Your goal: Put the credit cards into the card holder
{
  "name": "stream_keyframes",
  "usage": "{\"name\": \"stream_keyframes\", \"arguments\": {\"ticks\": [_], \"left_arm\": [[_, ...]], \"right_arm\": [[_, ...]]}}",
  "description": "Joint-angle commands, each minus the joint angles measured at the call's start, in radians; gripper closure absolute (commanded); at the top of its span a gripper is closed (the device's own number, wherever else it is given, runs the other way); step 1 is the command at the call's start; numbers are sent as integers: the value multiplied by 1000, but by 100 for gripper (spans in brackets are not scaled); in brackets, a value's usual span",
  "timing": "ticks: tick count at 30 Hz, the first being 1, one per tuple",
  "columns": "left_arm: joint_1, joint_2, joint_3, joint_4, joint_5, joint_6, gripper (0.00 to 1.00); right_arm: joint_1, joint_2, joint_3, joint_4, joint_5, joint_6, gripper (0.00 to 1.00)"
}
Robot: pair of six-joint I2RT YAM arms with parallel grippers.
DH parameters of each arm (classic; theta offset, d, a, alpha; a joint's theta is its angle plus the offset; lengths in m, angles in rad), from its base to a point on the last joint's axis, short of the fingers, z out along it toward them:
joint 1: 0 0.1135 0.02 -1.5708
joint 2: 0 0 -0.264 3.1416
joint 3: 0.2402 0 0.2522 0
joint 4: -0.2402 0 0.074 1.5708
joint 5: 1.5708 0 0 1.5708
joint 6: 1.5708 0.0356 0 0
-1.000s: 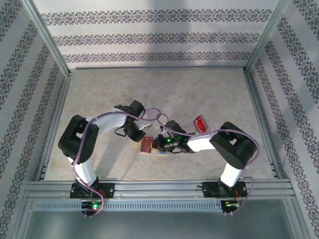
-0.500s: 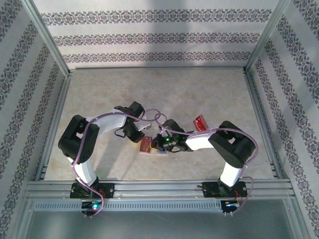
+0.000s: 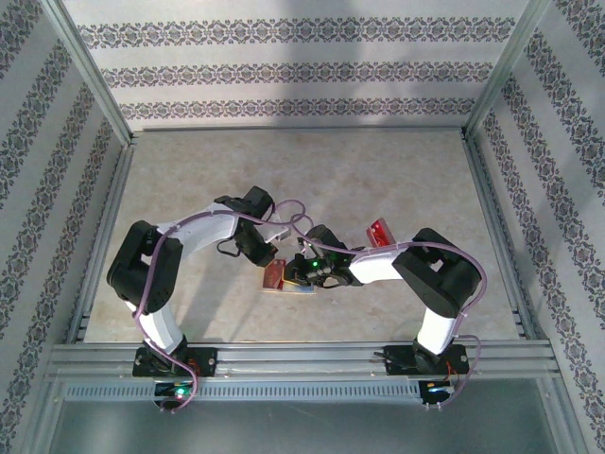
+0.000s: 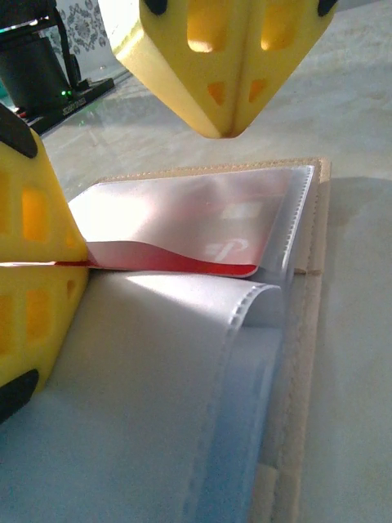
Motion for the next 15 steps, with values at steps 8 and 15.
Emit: {"name": "stream_keyframes", "arguments": {"ticks": [8, 15], "left_arm": [[1, 95, -9, 3, -36, 8, 100], [1, 85, -26, 17, -53, 18, 100]], "right_arm": [[11, -41, 10, -50, 16, -31, 83], [10, -171, -24, -137, 58, -57, 75]]}}
